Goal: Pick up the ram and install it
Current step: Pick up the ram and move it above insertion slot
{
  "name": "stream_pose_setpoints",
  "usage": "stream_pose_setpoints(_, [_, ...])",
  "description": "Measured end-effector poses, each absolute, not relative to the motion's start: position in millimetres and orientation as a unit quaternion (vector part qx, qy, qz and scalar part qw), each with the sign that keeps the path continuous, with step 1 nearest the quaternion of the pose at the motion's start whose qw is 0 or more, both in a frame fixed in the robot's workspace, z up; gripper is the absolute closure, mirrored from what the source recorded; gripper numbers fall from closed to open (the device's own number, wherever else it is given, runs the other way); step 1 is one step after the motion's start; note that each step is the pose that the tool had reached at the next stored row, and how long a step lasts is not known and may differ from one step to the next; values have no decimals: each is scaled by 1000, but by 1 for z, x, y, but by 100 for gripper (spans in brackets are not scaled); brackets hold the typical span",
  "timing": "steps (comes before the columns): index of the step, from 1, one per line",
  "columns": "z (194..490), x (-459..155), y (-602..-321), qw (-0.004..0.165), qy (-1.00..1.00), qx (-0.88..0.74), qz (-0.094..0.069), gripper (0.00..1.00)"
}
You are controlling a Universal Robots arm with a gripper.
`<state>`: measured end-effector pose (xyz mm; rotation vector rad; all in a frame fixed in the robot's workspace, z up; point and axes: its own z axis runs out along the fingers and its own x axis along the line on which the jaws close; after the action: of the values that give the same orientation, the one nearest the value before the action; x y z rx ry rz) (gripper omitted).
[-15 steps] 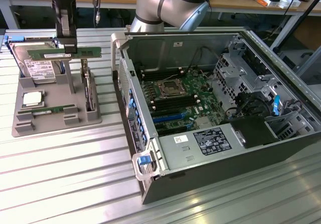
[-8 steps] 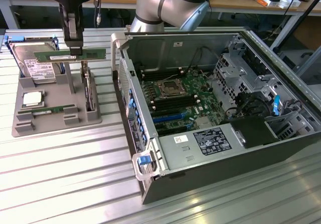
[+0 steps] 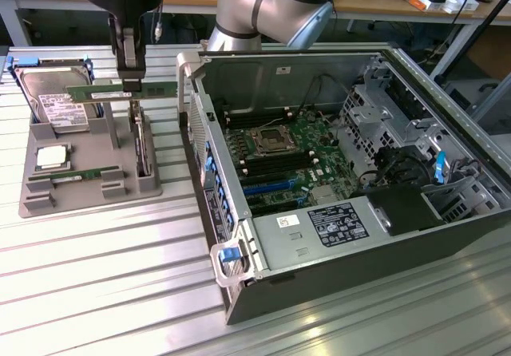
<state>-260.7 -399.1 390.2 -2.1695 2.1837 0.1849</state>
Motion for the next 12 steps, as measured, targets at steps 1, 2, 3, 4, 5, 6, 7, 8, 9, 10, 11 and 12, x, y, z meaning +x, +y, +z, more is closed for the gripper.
stream_pose_setpoints(1, [389,-259,-399,29,708,-703,60,88])
stream_pose_setpoints(2, [389,-258,-399,29,708,-703,60,88])
stream_pose_setpoints(3, [388,-257,-399,29,708,-703,60,88])
stream_pose_setpoints(4, [387,-256,-399,29,708,-703,60,88])
stream_pose_setpoints(5, [386,-254,-399,29,708,-703,60,88])
stream_pose_setpoints(6, [386,-253,-399,29,708,-703,60,88])
stream_pose_setpoints(7, [386,-253,-399,29,708,-703,60,88])
stream_pose_setpoints(8, [385,-251,-399,29,708,-703,60,88])
stream_pose_setpoints(9, [384,-250,-399,29,708,-703,60,88])
stream_pose_setpoints(10, [383,-248,-399,29,708,-703,60,88])
stream_pose_setpoints(11, [382,-246,-399,29,708,-703,60,88])
stream_pose_setpoints(12, [381,-245,-399,29,708,-703,60,88])
